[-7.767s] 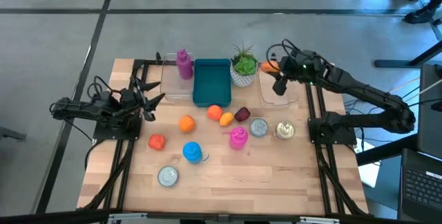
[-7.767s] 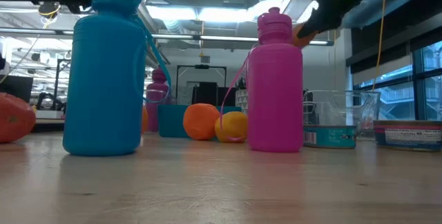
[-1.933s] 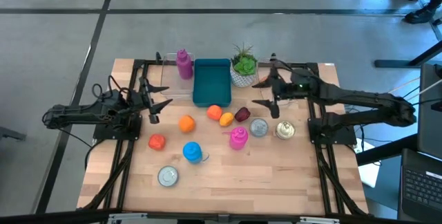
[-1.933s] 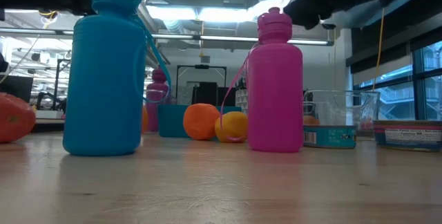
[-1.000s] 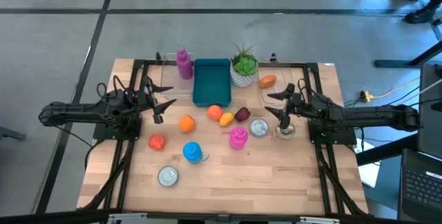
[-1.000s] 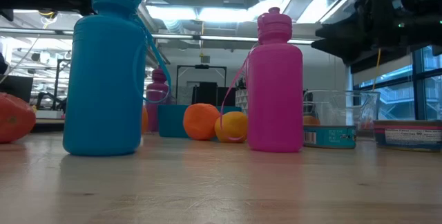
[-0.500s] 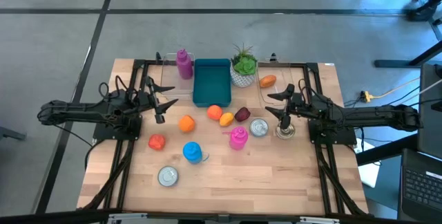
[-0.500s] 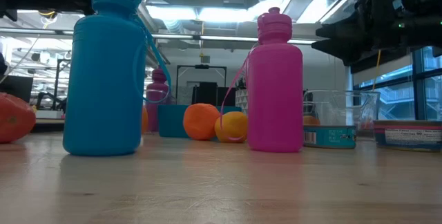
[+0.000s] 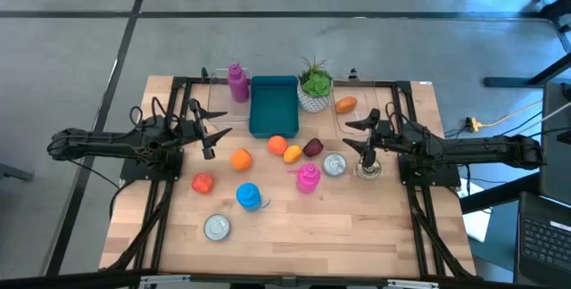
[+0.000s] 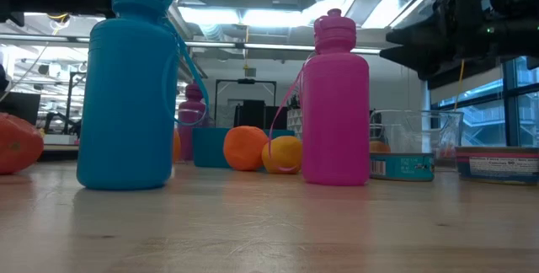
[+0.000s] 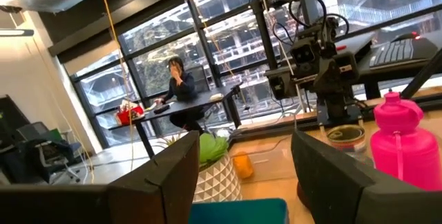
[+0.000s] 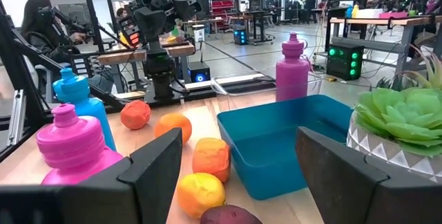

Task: Pick & Place Food Item
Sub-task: Put the pink water bottle into the left transparent bin

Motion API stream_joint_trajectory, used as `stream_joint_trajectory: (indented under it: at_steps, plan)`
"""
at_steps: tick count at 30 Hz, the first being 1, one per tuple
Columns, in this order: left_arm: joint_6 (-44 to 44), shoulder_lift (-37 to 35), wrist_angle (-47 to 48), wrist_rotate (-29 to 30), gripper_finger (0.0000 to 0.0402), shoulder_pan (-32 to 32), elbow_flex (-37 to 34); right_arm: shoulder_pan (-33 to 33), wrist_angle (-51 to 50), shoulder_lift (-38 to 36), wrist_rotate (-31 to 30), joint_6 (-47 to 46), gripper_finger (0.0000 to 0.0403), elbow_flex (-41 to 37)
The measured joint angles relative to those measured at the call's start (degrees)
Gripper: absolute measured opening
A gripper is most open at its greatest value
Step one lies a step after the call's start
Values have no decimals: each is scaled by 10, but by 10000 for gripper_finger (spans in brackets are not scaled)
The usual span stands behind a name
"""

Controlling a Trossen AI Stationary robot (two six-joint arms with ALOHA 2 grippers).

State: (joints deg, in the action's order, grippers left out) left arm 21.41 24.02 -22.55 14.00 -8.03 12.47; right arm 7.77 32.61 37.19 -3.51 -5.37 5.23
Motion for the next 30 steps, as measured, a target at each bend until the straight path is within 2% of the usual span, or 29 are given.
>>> stream_joint_trajectory:
  at_steps: [10,25,30]
  plan:
    - [3,0,-2,-1,220,0,0,0,13,0,-1,28,278,0]
    - [-28,0,-2,-2,221,0,0,0,13,0,0,23,278,0]
    - [-28,0,-2,-8,220,0,0,0,37,0,37,13,278,0]
